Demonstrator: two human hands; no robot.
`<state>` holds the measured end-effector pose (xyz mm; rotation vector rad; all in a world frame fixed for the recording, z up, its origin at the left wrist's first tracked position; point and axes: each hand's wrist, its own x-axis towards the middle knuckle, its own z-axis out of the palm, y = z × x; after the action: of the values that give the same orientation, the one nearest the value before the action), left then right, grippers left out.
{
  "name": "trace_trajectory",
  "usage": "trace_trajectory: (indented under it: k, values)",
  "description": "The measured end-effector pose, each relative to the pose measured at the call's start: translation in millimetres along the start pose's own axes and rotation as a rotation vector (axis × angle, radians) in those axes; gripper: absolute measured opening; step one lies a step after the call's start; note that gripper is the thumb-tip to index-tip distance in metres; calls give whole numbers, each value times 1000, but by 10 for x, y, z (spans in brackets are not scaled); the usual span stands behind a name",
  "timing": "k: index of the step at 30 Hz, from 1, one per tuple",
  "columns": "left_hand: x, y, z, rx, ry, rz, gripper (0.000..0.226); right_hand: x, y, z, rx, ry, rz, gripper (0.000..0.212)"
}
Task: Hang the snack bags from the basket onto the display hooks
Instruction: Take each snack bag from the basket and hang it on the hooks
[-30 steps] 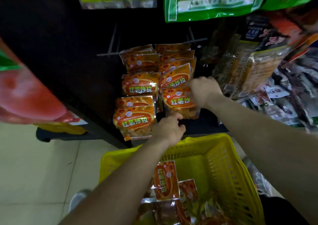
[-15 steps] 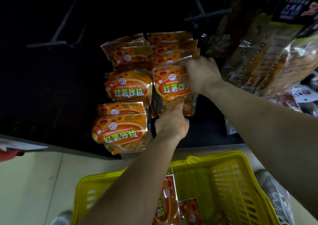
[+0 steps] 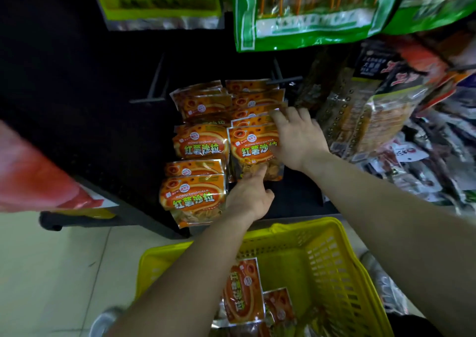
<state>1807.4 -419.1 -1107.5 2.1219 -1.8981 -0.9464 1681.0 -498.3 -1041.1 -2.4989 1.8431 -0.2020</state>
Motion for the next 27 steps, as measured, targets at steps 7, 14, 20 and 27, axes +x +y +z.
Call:
trace_trajectory:
  k: [7,14,20,27]
  values:
    - [-780,-110,-317,21,47,67,65,-797,-89,-424,61,-23,50,67]
    - [-1563,-715,-59,115,-57,-24,63,-1711,-195,-76,87,-192,50,71]
    - [-1909,-1307,475,145,-179,-185,55,-2382,-258,737,94,-434,47,69]
    - [-1750,-1752,933,177,-287,-189,56,-2627,-301,1671,109,-776,116,61]
